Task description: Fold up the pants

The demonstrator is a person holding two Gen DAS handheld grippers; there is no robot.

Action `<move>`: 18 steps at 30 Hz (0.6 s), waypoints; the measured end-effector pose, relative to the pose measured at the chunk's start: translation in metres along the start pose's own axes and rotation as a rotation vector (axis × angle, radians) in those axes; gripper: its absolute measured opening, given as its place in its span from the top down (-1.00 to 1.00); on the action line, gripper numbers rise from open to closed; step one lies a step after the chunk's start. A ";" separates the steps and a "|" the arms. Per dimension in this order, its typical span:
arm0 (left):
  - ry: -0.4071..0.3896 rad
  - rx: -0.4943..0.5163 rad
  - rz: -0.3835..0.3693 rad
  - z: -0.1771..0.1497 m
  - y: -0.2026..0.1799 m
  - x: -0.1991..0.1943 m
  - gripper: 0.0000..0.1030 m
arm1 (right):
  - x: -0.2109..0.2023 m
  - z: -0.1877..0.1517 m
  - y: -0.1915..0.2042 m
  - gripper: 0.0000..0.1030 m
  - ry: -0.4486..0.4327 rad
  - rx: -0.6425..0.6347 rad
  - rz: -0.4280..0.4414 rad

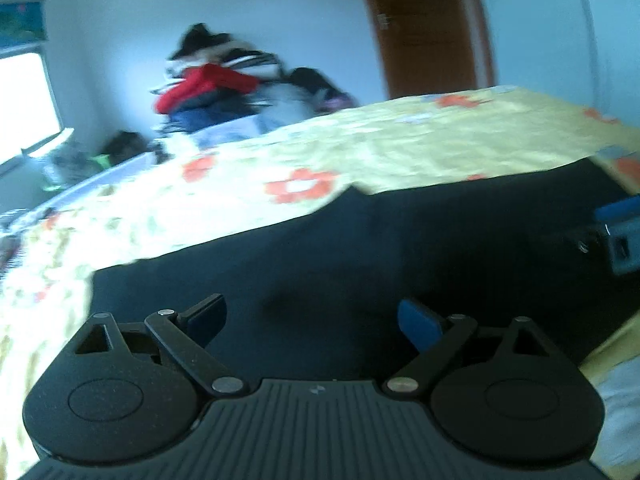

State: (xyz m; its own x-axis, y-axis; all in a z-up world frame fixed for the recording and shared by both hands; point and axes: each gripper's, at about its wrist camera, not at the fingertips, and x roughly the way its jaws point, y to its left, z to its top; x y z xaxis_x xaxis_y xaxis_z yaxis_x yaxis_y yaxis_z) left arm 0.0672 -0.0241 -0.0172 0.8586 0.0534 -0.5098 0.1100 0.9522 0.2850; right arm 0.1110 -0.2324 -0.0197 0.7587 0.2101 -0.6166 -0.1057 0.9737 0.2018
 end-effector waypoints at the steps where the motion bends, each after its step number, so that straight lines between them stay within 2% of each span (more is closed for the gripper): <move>1: 0.012 -0.012 0.016 -0.003 0.006 0.002 -0.91 | 0.005 -0.002 0.009 -1.00 -0.001 -0.044 -0.042; 4: 0.039 -0.118 -0.011 -0.014 0.030 0.008 -0.94 | 0.009 -0.014 0.031 -1.00 -0.007 -0.202 -0.126; 5: 0.048 -0.155 -0.021 -0.015 0.035 0.009 -0.95 | 0.007 -0.017 0.034 -1.00 -0.026 -0.211 -0.130; 7: 0.055 -0.195 -0.032 -0.017 0.039 0.012 -1.00 | 0.007 -0.018 0.030 -1.00 -0.027 -0.191 -0.127; 12: 0.067 -0.188 -0.028 -0.017 0.037 0.014 -1.00 | 0.007 -0.023 0.031 -1.00 -0.032 -0.185 -0.138; 18: 0.080 -0.244 -0.070 -0.021 0.046 0.017 -1.00 | 0.006 -0.024 0.032 -1.00 -0.032 -0.177 -0.136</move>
State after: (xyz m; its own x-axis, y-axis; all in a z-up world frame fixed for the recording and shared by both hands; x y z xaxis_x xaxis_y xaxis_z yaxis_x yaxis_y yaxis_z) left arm 0.0761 0.0265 -0.0296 0.8096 -0.0005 -0.5870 0.0353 0.9982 0.0479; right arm 0.0967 -0.1981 -0.0347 0.7937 0.0760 -0.6036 -0.1103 0.9937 -0.0199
